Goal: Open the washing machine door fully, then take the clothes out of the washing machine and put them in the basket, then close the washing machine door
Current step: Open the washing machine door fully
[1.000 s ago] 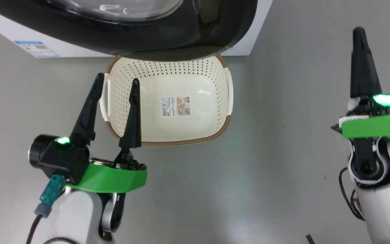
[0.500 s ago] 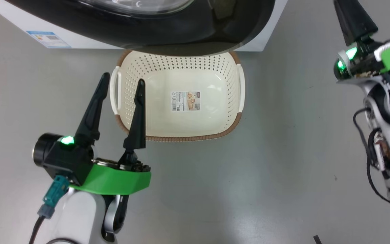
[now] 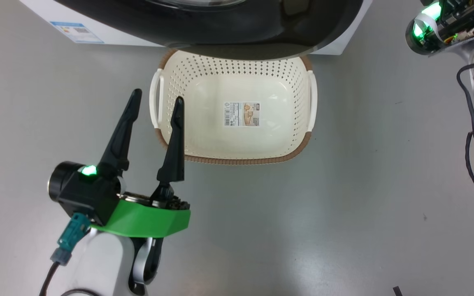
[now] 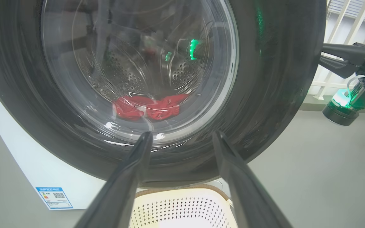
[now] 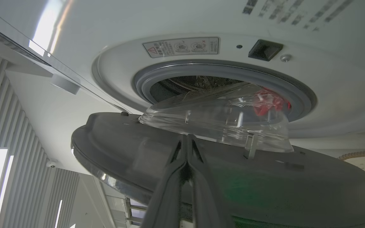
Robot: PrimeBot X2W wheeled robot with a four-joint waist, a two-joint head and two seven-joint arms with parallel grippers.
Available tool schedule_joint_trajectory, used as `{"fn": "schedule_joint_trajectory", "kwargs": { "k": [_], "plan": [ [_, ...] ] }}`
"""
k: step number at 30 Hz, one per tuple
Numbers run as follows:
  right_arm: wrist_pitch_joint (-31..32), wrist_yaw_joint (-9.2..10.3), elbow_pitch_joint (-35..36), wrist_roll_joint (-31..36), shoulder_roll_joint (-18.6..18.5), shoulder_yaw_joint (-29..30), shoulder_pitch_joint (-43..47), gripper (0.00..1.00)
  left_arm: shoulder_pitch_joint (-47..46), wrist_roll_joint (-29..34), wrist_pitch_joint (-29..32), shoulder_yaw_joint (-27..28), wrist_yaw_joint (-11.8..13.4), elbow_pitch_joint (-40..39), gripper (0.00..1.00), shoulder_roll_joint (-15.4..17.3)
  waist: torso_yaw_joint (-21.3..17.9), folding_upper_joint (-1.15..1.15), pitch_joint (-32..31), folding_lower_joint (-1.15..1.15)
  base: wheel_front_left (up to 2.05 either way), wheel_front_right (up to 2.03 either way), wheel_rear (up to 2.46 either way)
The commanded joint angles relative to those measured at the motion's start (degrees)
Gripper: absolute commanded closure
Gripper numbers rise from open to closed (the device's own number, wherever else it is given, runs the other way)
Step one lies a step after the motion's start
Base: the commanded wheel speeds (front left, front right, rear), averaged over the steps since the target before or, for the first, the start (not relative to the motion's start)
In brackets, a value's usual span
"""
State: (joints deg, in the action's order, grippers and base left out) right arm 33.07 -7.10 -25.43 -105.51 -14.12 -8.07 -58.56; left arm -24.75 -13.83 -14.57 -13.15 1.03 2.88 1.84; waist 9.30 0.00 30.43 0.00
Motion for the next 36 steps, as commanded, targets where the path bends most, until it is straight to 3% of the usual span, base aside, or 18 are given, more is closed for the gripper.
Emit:
{"fn": "schedule_joint_trajectory", "kwargs": {
  "k": [1, 13, 36],
  "plan": [
    [1.4, -0.39, 0.5, -0.1, 0.3, -0.5, -1.2, 1.00, -0.4, -0.4, -0.4, 1.3, 0.4, -1.6, 0.00, 1.0, 0.5, 0.00, 0.4, 0.00, 0.00, 0.00, 0.00],
    [9.9, -0.39, -3.0, 0.6, 0.1, -1.4, -4.5, 1.00, -0.6, -1.1, -0.4, 1.2, 1.1, -1.6, 0.00, 1.0, 1.4, 0.00, 0.8, 0.00, 0.00, 0.00, 0.00],
    [16.6, -0.39, 0.0, 5.8, 4.0, -3.1, 6.8, 1.00, 2.8, -0.1, -0.4, 3.2, 0.2, 0.1, 0.00, 1.0, 3.1, 0.00, -8.2, 0.00, 0.00, 0.00, 0.00]
  ]
}}
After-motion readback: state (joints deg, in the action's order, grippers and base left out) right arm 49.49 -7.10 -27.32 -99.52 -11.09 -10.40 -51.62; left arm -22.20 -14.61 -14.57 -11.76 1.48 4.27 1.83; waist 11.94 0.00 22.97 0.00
